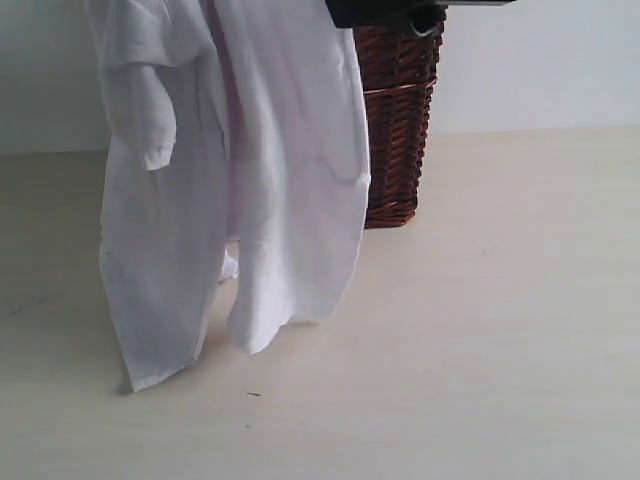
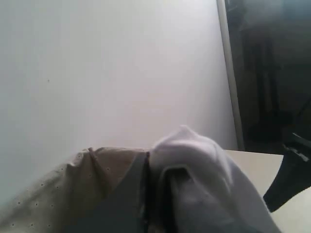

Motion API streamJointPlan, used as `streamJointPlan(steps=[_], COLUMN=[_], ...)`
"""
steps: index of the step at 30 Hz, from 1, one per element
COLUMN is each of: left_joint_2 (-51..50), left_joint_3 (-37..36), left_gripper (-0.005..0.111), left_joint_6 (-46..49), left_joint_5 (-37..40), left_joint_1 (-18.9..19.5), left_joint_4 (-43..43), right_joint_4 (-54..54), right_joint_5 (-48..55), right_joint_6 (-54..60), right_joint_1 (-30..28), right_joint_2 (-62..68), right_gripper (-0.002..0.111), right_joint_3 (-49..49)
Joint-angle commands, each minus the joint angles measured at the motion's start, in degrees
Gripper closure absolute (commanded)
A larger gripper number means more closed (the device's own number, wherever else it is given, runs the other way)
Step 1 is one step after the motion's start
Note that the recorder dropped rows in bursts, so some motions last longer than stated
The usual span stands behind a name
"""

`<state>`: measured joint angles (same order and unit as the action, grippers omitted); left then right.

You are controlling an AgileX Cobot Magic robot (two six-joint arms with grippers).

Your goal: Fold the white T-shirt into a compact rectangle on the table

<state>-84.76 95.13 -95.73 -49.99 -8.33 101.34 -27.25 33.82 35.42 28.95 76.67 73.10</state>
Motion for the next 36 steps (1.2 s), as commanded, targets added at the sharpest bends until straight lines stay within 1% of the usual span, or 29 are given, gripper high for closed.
streamJointPlan(steps=[1,2,3,4,5,7,9,11,12,14,15,17,19,20,21,24,27,29,30,32,34,36], left_joint_2=[0.18,0.18,0.18,0.18,0.18,0.18,0.18,0.06,-0.05,-0.04,-0.17,-1.21,-2.37,-3.19,-3.99,-6.54,-8.15,-8.61,-8.6,-8.6,-8.6,-8.6], left_joint_3=[0.14,0.14,0.14,0.14,0.14,0.14,0.14,0.14,-0.16,-2.01,-3.52,-5.54,-6.37,-6.54,-6.54,-6.54,-6.27,-5.13,-4.38,-2.59,-0.97,0.31], left_gripper=[0.107,0.107,0.107,0.107,0.107,0.107,0.107,0.107,0.107,0.107,0.107,0.107,0.107,0.107,0.107,0.107,0.107,0.107,0.107,0.107,0.107,0.107], left_joint_6=[-0.42,-0.54,-0.66,-0.66,-0.66,-0.45,-0.19,-0.21,-0.21,-0.21,0.53,0.83,0.57,0.38,0.38,2.85,7.4,9.42,9.55,9.55,8.35,7.55], left_joint_5=[0.21,0.21,-0.12,-0.53,-0.53,-0.29,0.38,-0.01,-0.26,-1.07,-1.46,-4.35,-6.3,-7.06,-7.7,-7.96,-5.32,-4.21,-4.23,-4.44,-4.44,-4.44], left_joint_1=[-0.26,-0.26,-0.26,-0.26,-0.26,-0.26,-0.26,-0.26,-0.26,-0.26,-0.26,-0.34,-1.46,-2.57,-3.64,-8.97,-14.81,-17.58,-18.32,-19.49,-19.64,-19.64], left_joint_4=[-1.39,-1.39,-1.39,-1.39,-1.39,-1.39,-1.39,-1.39,-1.39,-1.39,-1.39,-1.39,-1.39,-1.39,-1.39,-1.39,-1.39,-1.39,-1.39,-1.39,-1.39,-1.39], right_joint_4=[-3.6,-7.73,-9.68,-13.22,-14.37,-15.8,-11.28,-6.17,-1.12,15.55,26.51,43.57,54.16,57.6,59.21,61.82,69.61,75.87,77.97,77.74,77.49,80.11], right_joint_5=[-1.27,-1.01,-0.62,0.41,0.55,0.43,0.36,0.2,-0.86,-2.77,-1.68,3.72,7.61,9.13,9.83,10.4,12.89,15.13,15.78,16.58,18.65,22.67], right_joint_6=[1.17,4.72,6.41,11.43,13.73,17.06,16.94,15.35,12.11,-4.45,-14.06,-27.71,-35.42,-38.37,-39.88,-40.92,-44.23,-47.63,-48.41,-48.41,-46.91,-46.91], right_joint_1=[0.02,0.02,0.02,0.02,0.02,0.02,0.02,0.02,0.02,-0.12,-0.12,-0.12,-0.12,-0.12,-0.12,-0.12,-0.12,-0.12,-0.12,-0.12,-0.12,-0.12], right_joint_2=[5.01,8.2,9.24,10.65,10.79,10.65,10.51,9.88,8.96,4.72,2.44,-1.39,-3.32,-4.49,-5.55,-10.2,-13.91,-16.15,-17.02,-18.54,-19.22,-19.22], right_gripper=[0.042,0.044,0.044,0.044,0.045,0.057,0.109,0.108,0.108,0.108,0.108,0.108,0.108,0.108,0.108,0.108,0.108,0.108,0.108,0.108,0.108,0.108], right_joint_3=[-0.2,-0.2,-0.2,-0.2,-0.2,-0.2,-0.2,-0.2,-0.2,-0.08,-0.08,-0.08,-0.08,-0.08,-0.08,-0.08,0.01,0.01,0.01,1.53,3.85,6.86])
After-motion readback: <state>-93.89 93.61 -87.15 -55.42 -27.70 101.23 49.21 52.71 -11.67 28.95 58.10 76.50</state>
